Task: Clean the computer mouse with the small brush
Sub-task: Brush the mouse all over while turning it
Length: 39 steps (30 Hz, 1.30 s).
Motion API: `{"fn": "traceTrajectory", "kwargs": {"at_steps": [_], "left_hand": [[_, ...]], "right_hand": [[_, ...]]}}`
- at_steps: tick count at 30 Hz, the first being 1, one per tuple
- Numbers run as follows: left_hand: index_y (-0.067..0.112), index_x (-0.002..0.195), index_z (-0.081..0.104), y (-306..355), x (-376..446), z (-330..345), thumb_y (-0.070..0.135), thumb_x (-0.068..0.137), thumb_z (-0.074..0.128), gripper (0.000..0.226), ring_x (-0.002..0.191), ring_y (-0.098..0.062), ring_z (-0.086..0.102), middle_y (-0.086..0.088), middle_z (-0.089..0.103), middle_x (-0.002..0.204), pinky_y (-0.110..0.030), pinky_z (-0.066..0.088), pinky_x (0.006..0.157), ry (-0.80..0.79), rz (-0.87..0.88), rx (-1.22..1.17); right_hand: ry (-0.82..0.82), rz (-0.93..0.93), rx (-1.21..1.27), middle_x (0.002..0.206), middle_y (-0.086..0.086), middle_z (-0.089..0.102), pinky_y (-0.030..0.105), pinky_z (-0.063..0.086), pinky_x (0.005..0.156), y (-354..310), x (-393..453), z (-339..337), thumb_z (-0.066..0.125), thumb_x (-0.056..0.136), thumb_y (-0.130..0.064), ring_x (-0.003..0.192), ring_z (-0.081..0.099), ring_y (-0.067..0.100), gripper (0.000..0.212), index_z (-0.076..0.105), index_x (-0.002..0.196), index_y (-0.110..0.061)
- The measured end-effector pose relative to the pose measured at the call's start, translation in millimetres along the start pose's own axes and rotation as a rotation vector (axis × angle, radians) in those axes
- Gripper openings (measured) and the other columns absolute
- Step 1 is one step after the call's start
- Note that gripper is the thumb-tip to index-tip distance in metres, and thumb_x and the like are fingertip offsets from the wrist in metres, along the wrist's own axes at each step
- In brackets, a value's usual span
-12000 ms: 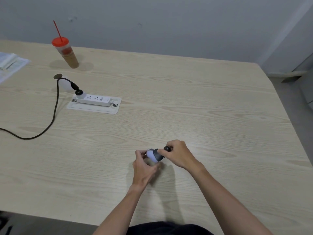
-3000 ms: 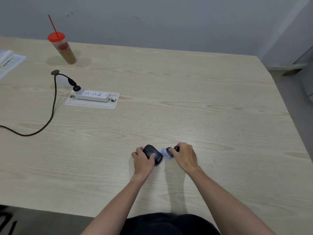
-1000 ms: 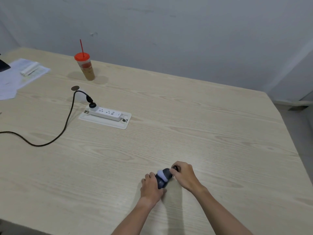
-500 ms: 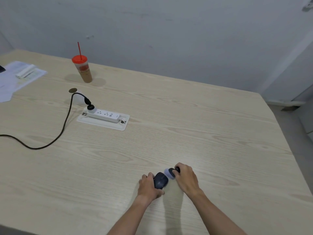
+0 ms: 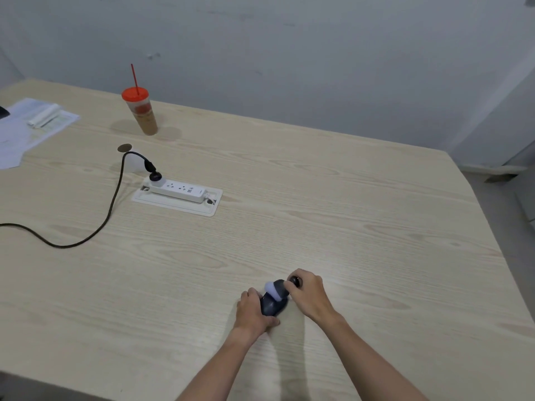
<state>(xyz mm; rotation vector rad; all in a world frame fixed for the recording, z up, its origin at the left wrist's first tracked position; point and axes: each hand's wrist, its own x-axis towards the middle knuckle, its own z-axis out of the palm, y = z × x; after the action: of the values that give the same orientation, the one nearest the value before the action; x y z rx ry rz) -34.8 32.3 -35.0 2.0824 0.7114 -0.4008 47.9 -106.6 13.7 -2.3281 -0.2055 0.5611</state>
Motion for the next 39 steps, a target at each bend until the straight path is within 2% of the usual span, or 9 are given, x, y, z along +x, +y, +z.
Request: {"fn": "traceTrajectory", "kwargs": {"at_steps": [2,6,11,16,23,27,33,36,39], "left_hand": [[0.012,0.107,0.051,-1.7,-1.0,-0.4,0.026,0.057,0.094,0.068,0.102,-0.019,0.054,-0.001,0.050,0.111,-0.030,0.052,0.086,0.015,-0.007,-0.017],[0.013,0.101,0.050,-4.6,-4.6,-1.5,0.022,0.054,0.091,0.063,0.094,-0.018,0.054,-0.001,0.049,0.106,-0.025,0.050,0.074,0.028,-0.018,-0.053],[0.013,0.100,0.047,-3.8,-3.3,-2.9,0.024,0.056,0.089,0.061,0.090,-0.018,0.053,-0.003,0.049,0.105,-0.021,0.042,0.064,0.004,-0.023,-0.052],[0.011,0.103,0.047,-4.3,-1.4,-2.1,0.020,0.061,0.087,0.059,0.091,-0.018,0.051,-0.006,0.049,0.108,-0.018,0.038,0.061,-0.010,-0.027,-0.047],[0.014,0.100,0.046,-5.0,-0.5,-1.0,0.021,0.060,0.090,0.060,0.098,-0.021,0.054,-0.003,0.046,0.106,-0.027,0.050,0.076,-0.020,-0.033,-0.067],[0.014,0.099,0.046,-6.1,-1.4,-0.6,0.022,0.058,0.090,0.061,0.092,-0.019,0.052,-0.004,0.047,0.106,-0.021,0.043,0.067,-0.008,-0.025,-0.074],[0.014,0.099,0.049,-9.5,-3.1,0.6,0.025,0.054,0.088,0.061,0.093,-0.019,0.054,-0.003,0.049,0.105,-0.024,0.049,0.070,0.015,-0.012,-0.103],[0.012,0.101,0.049,-10.0,-2.7,0.8,0.024,0.057,0.089,0.061,0.089,-0.016,0.053,-0.004,0.049,0.106,-0.019,0.042,0.064,0.016,-0.004,-0.085],[0.013,0.101,0.048,-11.0,-2.2,1.1,0.023,0.060,0.089,0.058,0.084,-0.011,0.049,-0.004,0.049,0.105,-0.016,0.038,0.060,0.003,-0.006,-0.098]], "right_hand": [[-0.045,-0.008,-0.026,0.076,-0.003,0.066,0.027,0.046,0.061,-0.3,-1.8,4.9,0.063,0.090,-0.025,0.070,0.059,0.014,0.014,0.067,0.082,-0.015],[0.144,0.026,-0.281,0.077,0.003,0.063,0.035,0.043,0.059,6.1,-2.5,5.1,0.055,0.096,-0.024,0.070,0.059,0.023,0.023,0.055,0.077,-0.011],[0.089,0.018,-0.048,0.078,-0.003,0.066,0.035,0.051,0.066,8.4,-5.1,-1.3,0.061,0.091,-0.026,0.073,0.062,0.016,0.015,0.066,0.084,-0.014],[0.113,0.086,-0.218,0.079,0.001,0.065,0.033,0.044,0.060,22.7,-6.8,-0.1,0.058,0.093,-0.023,0.072,0.062,0.022,0.017,0.062,0.084,-0.010],[0.090,0.025,-0.100,0.078,-0.004,0.065,0.028,0.046,0.062,17.1,-10.0,2.0,0.062,0.093,-0.025,0.073,0.061,0.016,0.014,0.064,0.084,-0.015],[0.156,0.057,-0.271,0.077,0.001,0.065,0.032,0.043,0.059,15.7,-9.5,2.3,0.058,0.095,-0.025,0.070,0.061,0.022,0.021,0.061,0.082,-0.009],[0.107,0.041,-0.114,0.074,-0.005,0.065,0.029,0.047,0.060,16.5,-19.8,6.2,0.063,0.091,-0.026,0.068,0.061,0.014,0.013,0.063,0.082,-0.017],[0.164,0.090,-0.204,0.073,-0.005,0.062,0.027,0.040,0.054,27.8,-23.2,4.4,0.059,0.095,-0.028,0.063,0.057,0.014,0.017,0.058,0.083,-0.016],[0.158,0.066,-0.068,0.071,-0.005,0.062,0.023,0.039,0.054,27.7,-22.6,2.2,0.060,0.093,-0.026,0.061,0.055,0.011,0.014,0.059,0.082,-0.017]]}}
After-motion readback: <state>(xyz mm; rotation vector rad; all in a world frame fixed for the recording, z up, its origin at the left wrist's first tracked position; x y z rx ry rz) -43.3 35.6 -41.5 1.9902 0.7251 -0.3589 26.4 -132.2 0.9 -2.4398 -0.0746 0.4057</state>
